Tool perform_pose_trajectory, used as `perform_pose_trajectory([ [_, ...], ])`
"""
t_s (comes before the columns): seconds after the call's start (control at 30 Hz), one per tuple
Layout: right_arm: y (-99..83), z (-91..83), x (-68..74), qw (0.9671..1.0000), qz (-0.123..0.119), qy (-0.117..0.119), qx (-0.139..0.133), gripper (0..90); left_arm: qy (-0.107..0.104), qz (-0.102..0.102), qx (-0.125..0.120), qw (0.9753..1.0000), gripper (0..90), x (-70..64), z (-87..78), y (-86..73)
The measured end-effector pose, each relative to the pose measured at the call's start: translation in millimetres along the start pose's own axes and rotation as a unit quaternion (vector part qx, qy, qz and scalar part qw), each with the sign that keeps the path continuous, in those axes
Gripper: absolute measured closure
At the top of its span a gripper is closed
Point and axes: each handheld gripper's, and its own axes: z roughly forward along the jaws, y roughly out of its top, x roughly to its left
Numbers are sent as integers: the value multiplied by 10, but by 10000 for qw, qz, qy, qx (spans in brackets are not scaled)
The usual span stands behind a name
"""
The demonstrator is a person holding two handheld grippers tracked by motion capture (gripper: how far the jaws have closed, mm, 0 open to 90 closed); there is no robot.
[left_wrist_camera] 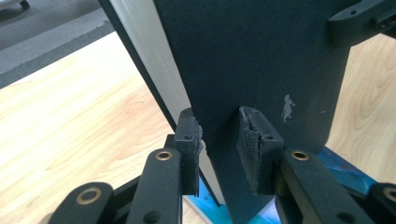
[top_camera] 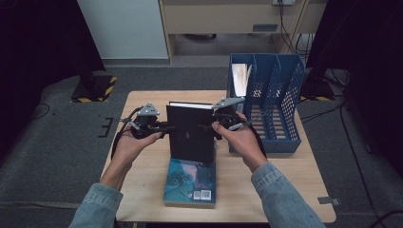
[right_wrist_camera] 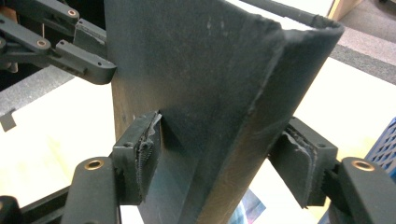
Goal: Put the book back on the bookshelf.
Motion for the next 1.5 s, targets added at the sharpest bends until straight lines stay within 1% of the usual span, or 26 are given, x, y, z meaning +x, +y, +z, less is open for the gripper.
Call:
perform_pose_trajectory([
  [0.07,-53,-66,31,10000,-69,45,11,361,-42,-40,-2,10000,712,-46,-28,-30],
  [0.1,-53,-66,31,10000,-69,45,11,361,-55,-20,-29,10000,712,-76,-39,-48],
  [0.17,-90,-110,51,9999,-144,71,55,360,-69,-35,-55,10000,720,-134,-59,-78],
  [0.27,-146,-166,86,9997,-225,93,58,366,-2,15,-28,10000,723,-217,-89,-113],
  [0.33,-173,-205,125,9995,-268,133,43,371,3,14,-1,10000,721,-257,-120,-132],
  [0.43,-213,-262,209,9990,-423,145,50,372,3,-24,29,10000,708,-304,-156,-174],
  [0.57,-240,-297,247,9986,-487,193,86,370,-108,-137,-86,9998,704,-349,-201,-247],
  [0.63,-247,-313,259,9983,-515,251,118,361,-133,-156,-111,9997,704,-370,-217,-266],
  [0.7,-239,-319,259,9978,-571,317,119,328,-129,-110,-96,9998,705,-394,-229,-271],
  [0.77,-214,-304,270,9970,-703,287,158,213,-113,-106,-87,9998,708,-414,-236,-274],
  [0.8,-197,-283,272,9962,-780,315,227,187,-99,-100,-90,9999,707,-421,-238,-277],
  [0.83,-179,-267,279,9956,-817,363,281,182,-88,-108,-98,9999,705,-424,-239,-280],
  [0.93,-88,-205,297,9945,-877,499,288,157,-87,-137,-107,9998,686,-428,-229,-297],
  [1.0,-68,-192,302,9942,-924,485,271,158,-99,-161,-74,9998,678,-427,-210,-319],
  [1.03,-52,-179,302,9935,-960,533,288,154,-104,-192,-77,9997,664,-429,-197,-335],
  [1.17,-20,-141,310,9923,-1029,600,332,182,-51,-247,-48,9997,629,-428,-133,-416],
  [1.23,-17,-122,323,9916,-1082,614,361,224,-55,-286,-51,9996,627,-419,-106,-444],
  [1.27,-18,-117,325,9911,-1123,605,386,228,-22,-290,-62,9996,627,-414,-95,-453],
  [1.4,-32,-107,327,9908,-1130,592,461,276,26,-303,-75,9995,620,-400,-68,-457],
  [1.5,-41,-122,327,9908,-1105,608,500,315,52,-285,-28,9996,613,-382,-59,-440],
])
